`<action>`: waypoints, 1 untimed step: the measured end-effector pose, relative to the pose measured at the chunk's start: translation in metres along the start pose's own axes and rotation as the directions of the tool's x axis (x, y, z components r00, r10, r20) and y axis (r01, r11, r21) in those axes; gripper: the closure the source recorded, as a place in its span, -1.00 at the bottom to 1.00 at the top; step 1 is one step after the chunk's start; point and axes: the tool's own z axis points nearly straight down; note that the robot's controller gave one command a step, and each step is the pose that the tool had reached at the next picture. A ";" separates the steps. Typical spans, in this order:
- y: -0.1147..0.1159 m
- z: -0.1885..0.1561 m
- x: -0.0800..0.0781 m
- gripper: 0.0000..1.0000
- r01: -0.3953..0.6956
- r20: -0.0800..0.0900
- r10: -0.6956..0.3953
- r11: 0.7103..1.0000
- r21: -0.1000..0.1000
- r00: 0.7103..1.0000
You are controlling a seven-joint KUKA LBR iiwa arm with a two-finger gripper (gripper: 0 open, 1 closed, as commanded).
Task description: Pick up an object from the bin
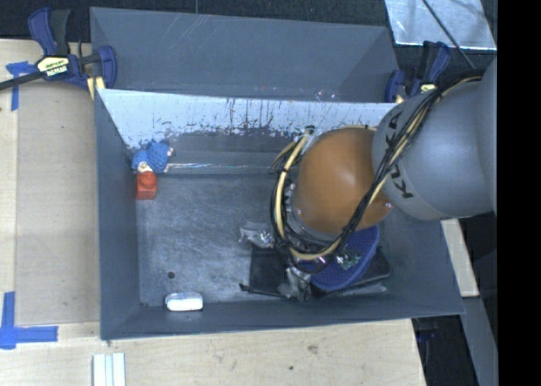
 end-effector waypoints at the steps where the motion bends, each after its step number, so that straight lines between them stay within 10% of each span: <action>1: 0.000 -0.001 -0.001 1.00 -0.003 0.003 0.003 1.000 0.000 1.000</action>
Offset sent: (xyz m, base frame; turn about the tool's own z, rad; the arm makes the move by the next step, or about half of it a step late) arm 0.0000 0.0000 0.0000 0.0000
